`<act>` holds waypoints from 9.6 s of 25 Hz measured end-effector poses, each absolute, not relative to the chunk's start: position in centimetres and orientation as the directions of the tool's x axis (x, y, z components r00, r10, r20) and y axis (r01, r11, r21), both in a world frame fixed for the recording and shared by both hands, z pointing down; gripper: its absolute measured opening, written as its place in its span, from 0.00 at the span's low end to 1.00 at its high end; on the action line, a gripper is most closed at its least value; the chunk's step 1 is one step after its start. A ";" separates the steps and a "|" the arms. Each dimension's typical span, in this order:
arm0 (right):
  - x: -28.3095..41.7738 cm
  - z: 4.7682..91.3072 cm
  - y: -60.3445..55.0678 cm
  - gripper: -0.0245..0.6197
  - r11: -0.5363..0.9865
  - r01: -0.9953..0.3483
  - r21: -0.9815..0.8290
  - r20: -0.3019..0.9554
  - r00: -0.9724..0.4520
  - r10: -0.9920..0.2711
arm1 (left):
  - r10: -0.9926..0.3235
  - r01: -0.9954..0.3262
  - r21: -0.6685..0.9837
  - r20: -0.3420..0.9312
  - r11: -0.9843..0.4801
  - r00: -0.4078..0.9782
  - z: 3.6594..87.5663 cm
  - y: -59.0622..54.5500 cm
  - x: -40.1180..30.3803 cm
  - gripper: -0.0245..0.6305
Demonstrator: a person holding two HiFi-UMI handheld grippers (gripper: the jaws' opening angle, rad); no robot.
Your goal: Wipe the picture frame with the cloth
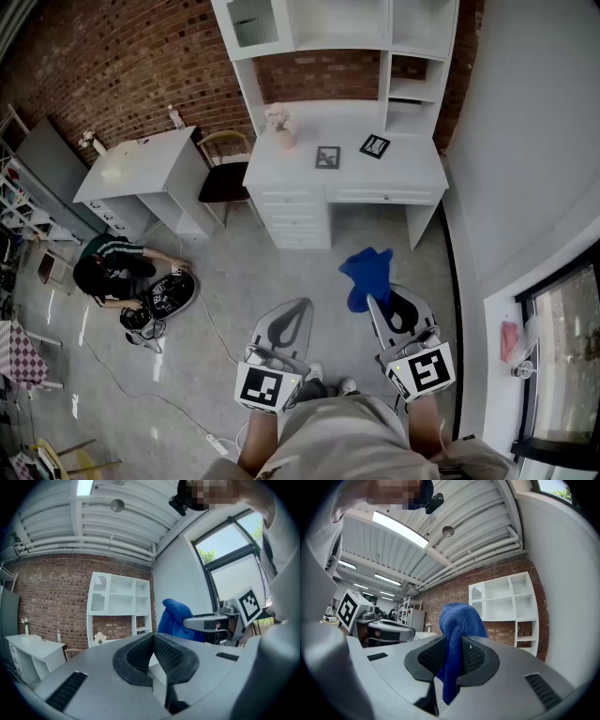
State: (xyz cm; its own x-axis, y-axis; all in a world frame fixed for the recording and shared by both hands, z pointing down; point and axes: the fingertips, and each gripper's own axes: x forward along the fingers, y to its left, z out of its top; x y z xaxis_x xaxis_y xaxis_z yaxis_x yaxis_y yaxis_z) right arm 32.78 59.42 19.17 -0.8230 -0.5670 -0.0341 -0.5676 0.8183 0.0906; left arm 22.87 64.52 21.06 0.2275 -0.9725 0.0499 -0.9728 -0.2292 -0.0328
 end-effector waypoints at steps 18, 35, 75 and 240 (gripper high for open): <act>31.8 22.4 57.5 0.17 0.841 -0.541 0.015 0.035 -0.840 -0.541 | -0.975 -0.976 -0.040 0.069 -0.214 0.211 22.9 62.0 22.5 0.04; 22.0 22.8 49.2 0.17 0.786 -0.616 0.047 0.055 -0.784 -0.618 | -0.949 -0.950 -0.012 0.042 -0.312 0.311 22.8 52.9 13.2 0.04; 11.8 24.9 28.6 0.17 0.774 -0.631 0.060 0.123 -0.765 -0.633 | -0.947 -0.949 0.008 0.053 -0.316 0.316 24.9 32.0 2.4 0.04; 4.9 64.3 -6.4 0.16 0.630 -0.777 0.011 0.825 -0.349 -0.445 | -0.479 -0.758 0.150 0.694 -0.635 0.538 64.6 -3.5 0.2 0.04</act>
State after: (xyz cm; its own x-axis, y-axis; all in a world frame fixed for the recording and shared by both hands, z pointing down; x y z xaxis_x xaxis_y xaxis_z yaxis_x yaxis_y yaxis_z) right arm 4.93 -6.39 64.26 -0.3486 -0.4451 0.8248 -0.7769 0.6295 0.0114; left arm 0.16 -3.51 64.60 0.5381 -0.4786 0.6938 -0.7580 -0.6348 0.1500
